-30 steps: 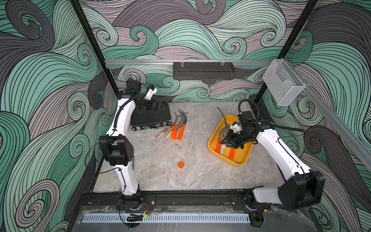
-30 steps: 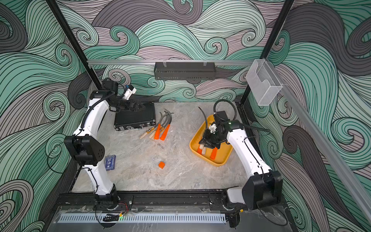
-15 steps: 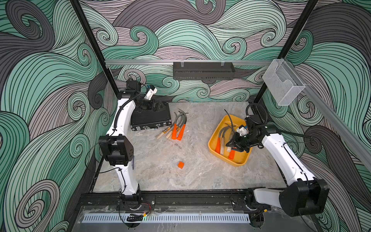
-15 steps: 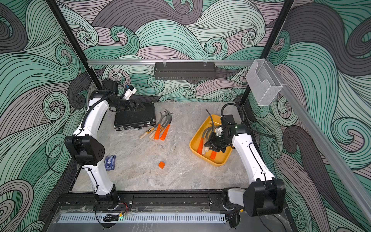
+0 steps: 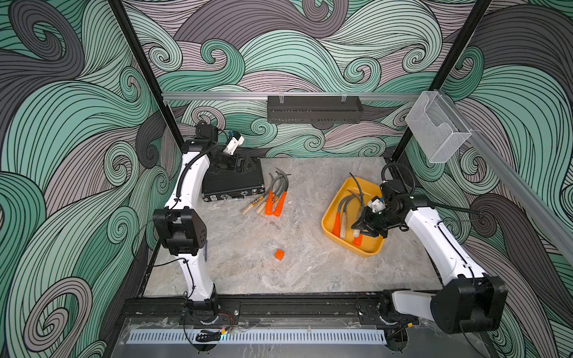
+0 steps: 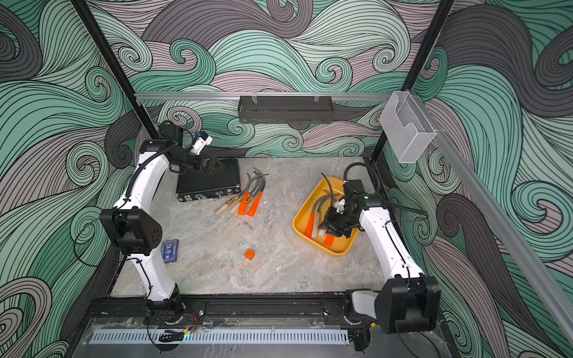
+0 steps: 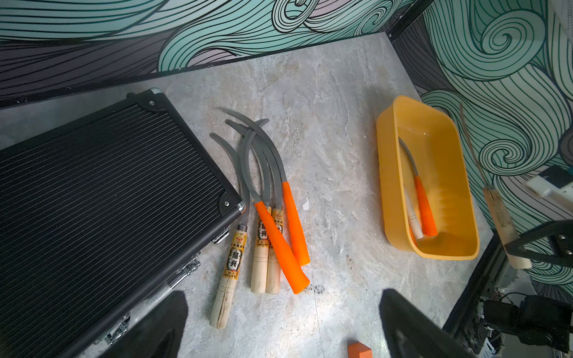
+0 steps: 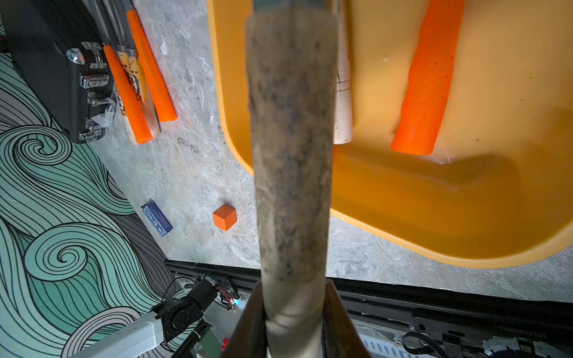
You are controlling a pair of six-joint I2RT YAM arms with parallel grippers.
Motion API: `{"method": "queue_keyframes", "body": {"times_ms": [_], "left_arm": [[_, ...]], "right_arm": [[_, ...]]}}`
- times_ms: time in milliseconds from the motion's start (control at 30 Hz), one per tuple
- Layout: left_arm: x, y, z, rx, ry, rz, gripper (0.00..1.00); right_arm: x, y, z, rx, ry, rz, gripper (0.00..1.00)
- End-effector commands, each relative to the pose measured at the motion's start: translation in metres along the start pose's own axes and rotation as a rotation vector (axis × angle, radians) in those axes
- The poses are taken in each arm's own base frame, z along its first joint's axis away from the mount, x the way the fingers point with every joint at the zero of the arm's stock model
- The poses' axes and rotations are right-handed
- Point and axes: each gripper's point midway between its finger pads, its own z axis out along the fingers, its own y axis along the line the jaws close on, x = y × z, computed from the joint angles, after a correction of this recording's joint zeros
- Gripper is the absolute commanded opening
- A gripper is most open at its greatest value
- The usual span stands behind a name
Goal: Put small sickles into storage boxes
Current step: Place the sickle in the storage box.
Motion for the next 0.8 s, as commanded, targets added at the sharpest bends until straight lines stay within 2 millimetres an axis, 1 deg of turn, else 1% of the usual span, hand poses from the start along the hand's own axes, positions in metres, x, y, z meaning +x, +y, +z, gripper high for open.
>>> {"method": "queue_keyframes", "body": {"times_ms": [0,267,767], "left_arm": [[-0.002,-0.004,0.004,0.028,0.000,0.034,0.97],[-0.003,-0.005,0.005,0.030,-0.003,0.056,0.97],[-0.003,-0.010,0.002,0.032,-0.004,0.079,0.97]], "right_arm": [[0.002,-0.006,-0.005,0.021,-0.021,-0.012,0.00],[0.003,-0.014,-0.002,0.051,-0.004,-0.020,0.00],[-0.005,-0.020,0.001,0.089,0.016,-0.052,0.00]]}}
